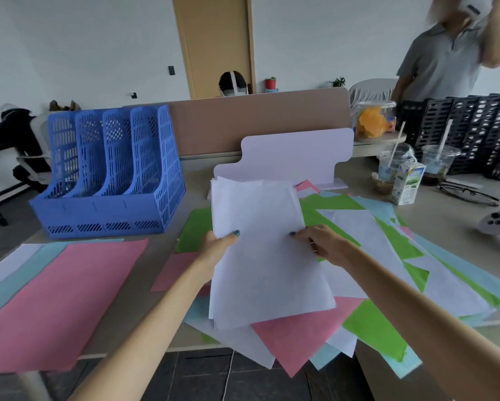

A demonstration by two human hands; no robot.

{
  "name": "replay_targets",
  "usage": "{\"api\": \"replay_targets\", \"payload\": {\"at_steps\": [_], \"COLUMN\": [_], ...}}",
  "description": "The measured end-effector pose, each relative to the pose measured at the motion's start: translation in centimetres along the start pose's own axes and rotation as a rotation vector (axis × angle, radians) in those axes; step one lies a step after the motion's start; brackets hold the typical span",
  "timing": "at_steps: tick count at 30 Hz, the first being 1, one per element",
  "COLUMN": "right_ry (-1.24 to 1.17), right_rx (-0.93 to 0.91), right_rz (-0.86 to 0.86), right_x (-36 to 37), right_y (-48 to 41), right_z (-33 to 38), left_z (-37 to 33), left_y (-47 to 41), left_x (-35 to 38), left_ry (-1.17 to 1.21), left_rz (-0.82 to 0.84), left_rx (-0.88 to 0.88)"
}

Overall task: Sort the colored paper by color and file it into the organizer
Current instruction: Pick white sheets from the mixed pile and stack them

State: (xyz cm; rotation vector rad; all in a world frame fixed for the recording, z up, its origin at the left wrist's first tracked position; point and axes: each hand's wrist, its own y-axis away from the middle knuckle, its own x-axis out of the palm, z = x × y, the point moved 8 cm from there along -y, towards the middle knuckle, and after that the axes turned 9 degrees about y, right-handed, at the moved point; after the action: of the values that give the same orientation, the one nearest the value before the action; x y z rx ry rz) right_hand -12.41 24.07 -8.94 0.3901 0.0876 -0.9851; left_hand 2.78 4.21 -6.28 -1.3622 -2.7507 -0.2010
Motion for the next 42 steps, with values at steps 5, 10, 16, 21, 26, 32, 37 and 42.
{"api": "replay_targets", "payload": {"at_steps": [5,10,16,21,26,32,37,42], "right_ry": [-0.204,-0.097,0.347,0.383,0.111,-0.032,0.149,0.034], "right_rx": [-0.005,-0.051,-0.098,-0.034,0.115,0.148,0.107,0.104], "right_rz": [-0.185,-0.378,-0.578,-0.591,-0.473,-0.442,-0.484,-0.396], "right_x": [-3.7,-8.2,-13.9,-17.0,-18.8,-20.1,-20.4,-20.4], "right_y": [1.2,2.1,4.0,3.1,2.2,1.7,1.7,1.2], "right_z": [-1.7,-3.0,-3.2,-4.0,-4.9,-5.3,-5.6,-6.4], "left_z": [0.4,2.2,2.6,2.8,3.7,3.7,2.7,2.6], "left_y": [0.4,0.1,-0.2,-0.2,-0.2,-0.1,-0.1,-0.2], "left_x": [4.5,7.8,10.9,12.3,12.5,13.0,14.0,17.8], "left_ry": [0.115,-0.046,-0.253,-0.537,-0.747,-0.789,-0.689,-0.700], "left_rz": [0.066,0.117,0.122,0.048,0.015,0.014,-0.050,-0.063], "left_rx": [-0.040,-0.062,0.117,0.191,0.152,0.076,0.229,0.274]}}
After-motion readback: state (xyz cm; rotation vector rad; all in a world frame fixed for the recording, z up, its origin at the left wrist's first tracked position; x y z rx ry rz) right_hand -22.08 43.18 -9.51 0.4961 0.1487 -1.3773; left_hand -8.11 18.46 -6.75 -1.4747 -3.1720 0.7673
